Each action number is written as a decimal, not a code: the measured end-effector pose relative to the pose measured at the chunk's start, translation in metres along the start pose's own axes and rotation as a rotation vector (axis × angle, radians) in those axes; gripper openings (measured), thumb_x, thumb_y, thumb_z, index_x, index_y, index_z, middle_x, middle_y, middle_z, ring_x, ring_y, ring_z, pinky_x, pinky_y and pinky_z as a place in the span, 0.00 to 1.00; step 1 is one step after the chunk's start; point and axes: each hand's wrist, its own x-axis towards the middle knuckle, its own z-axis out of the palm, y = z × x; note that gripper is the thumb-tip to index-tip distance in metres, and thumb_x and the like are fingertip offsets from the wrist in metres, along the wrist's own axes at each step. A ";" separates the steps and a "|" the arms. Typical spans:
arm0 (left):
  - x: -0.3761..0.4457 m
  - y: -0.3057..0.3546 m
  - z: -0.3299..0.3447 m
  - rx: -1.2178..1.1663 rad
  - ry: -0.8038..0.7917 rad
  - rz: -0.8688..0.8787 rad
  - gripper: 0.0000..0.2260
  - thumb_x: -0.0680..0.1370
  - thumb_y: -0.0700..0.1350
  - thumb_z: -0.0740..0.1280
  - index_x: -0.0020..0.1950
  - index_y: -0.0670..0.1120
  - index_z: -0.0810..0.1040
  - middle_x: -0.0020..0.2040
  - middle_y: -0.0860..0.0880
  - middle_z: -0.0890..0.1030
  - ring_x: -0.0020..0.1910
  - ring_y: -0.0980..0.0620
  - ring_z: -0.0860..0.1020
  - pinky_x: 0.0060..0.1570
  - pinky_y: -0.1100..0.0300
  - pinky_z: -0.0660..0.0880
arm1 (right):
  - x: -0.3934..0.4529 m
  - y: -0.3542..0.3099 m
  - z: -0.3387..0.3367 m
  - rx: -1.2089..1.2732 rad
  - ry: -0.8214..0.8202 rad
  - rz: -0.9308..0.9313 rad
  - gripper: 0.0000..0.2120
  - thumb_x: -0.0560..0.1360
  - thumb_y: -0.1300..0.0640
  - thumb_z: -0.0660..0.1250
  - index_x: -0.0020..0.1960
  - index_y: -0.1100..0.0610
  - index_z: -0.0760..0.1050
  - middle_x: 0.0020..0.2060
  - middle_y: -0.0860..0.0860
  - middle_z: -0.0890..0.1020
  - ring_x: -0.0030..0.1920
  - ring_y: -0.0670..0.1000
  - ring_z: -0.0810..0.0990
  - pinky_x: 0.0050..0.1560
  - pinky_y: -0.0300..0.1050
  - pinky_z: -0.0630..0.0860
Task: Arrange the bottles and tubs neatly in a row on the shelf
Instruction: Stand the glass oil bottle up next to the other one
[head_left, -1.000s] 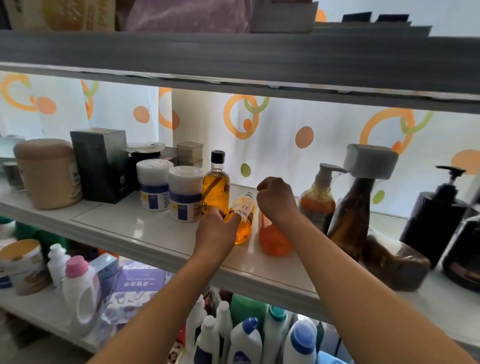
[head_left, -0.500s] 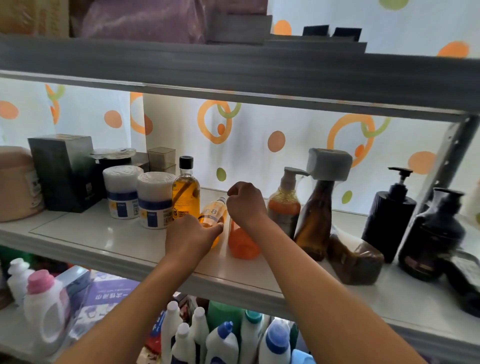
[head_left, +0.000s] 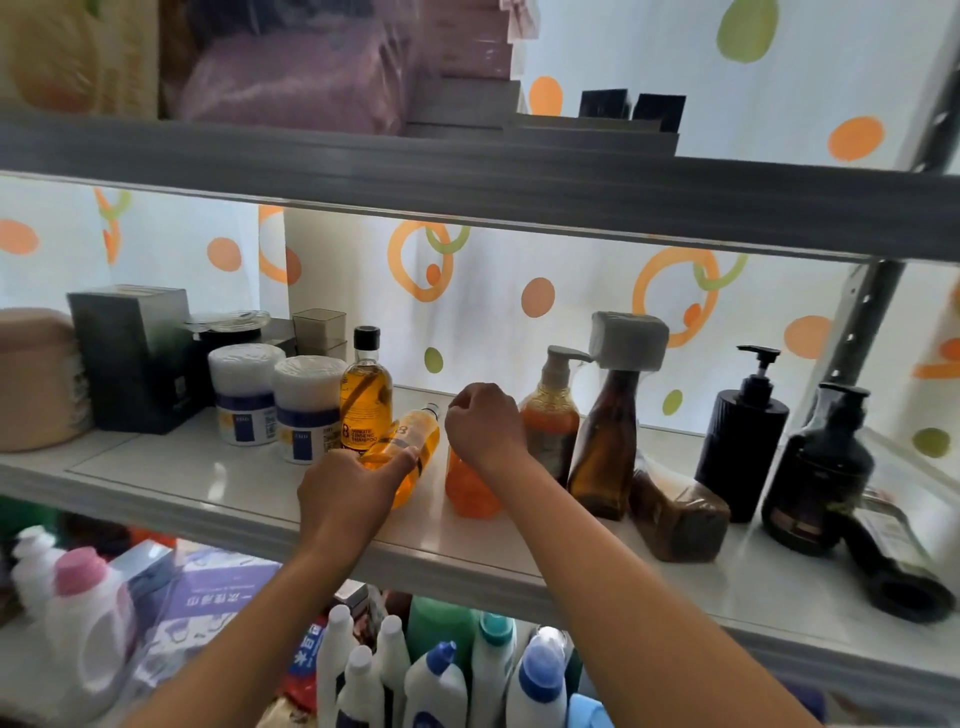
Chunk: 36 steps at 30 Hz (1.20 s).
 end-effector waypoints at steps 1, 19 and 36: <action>0.000 0.000 -0.003 -0.028 -0.006 -0.011 0.27 0.70 0.70 0.63 0.33 0.45 0.79 0.30 0.48 0.81 0.30 0.51 0.80 0.35 0.57 0.75 | -0.002 -0.002 -0.001 0.020 -0.015 0.008 0.11 0.71 0.62 0.61 0.47 0.60 0.82 0.44 0.55 0.84 0.43 0.52 0.78 0.43 0.40 0.74; -0.029 0.014 -0.034 -0.348 0.082 0.115 0.24 0.70 0.66 0.68 0.53 0.48 0.81 0.41 0.51 0.83 0.39 0.54 0.82 0.40 0.54 0.81 | -0.015 -0.026 -0.023 0.990 -0.522 0.494 0.25 0.73 0.46 0.71 0.65 0.58 0.73 0.51 0.57 0.81 0.54 0.56 0.81 0.59 0.56 0.77; -0.047 0.029 -0.046 -0.294 -0.066 0.111 0.22 0.65 0.57 0.78 0.52 0.51 0.75 0.42 0.56 0.78 0.39 0.63 0.75 0.35 0.70 0.67 | -0.029 -0.028 -0.042 0.807 -0.429 0.203 0.16 0.72 0.50 0.74 0.55 0.56 0.78 0.52 0.54 0.85 0.54 0.55 0.83 0.59 0.55 0.78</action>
